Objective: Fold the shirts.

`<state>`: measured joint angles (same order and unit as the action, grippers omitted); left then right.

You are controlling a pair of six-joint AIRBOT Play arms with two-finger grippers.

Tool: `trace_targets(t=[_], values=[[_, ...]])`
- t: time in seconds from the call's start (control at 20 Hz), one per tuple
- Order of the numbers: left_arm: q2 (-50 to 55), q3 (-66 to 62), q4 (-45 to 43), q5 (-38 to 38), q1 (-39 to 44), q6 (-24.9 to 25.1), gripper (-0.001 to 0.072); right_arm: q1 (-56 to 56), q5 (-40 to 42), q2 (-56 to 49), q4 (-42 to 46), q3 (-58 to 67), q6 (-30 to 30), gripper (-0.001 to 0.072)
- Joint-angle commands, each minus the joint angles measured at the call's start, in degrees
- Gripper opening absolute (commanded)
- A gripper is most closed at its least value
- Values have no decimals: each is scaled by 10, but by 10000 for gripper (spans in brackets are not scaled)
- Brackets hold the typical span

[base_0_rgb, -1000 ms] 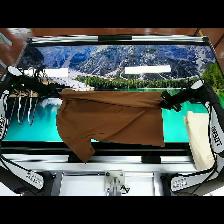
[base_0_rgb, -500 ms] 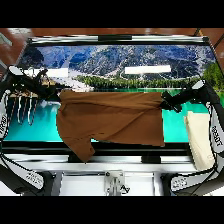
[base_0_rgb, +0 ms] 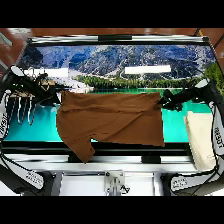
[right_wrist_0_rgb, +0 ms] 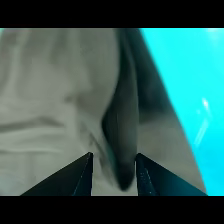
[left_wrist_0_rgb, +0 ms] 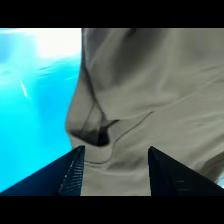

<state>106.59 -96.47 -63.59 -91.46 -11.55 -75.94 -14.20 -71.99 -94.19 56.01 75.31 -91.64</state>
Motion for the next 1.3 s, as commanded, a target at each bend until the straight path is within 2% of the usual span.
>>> trace_targets(t=[0.0,0.1,0.15,0.2,0.3,0.45,0.5,0.55,0.6,0.65,0.9,1.15,1.2,1.25], values=[[-17,-3,6,-17,-1,-8,481,-23,-47,36,2,24,19,403],[-42,-1,6,-34,-8,-16,426,-41,-122,74,93,39,20,404],[-58,5,6,-41,-13,-18,335,-48,-156,94,154,39,22,404],[-79,27,6,-47,-18,-17,301,-54,-186,113,212,38,28,404],[-146,139,6,-33,-30,-10,301,-71,-210,148,257,26,64,405],[-277,390,18,55,-46,20,304,-106,-205,180,239,-6,87,405],[-320,468,44,84,-53,42,364,-113,-204,183,233,-12,92,405],[-354,529,70,104,-59,70,473,-115,-204,183,231,-15,94,405],[-385,580,88,119,-66,95,502,-115,-202,183,230,-15,96,405],[-408,619,93,132,-73,109,498,-115,-197,183,219,-15,99,404],[-418,693,96,167,-77,134,476,-115,-177,183,175,-15,98,405],[-418,708,151,210,-77,153,475,-115,-177,183,174,-15,98,407],[-418,715,162,221,-77,155,475,-115,-177,183,174,-15,97,461],[-418,722,165,226,-77,156,474,-115,-177,183,174,-15,95,545]])
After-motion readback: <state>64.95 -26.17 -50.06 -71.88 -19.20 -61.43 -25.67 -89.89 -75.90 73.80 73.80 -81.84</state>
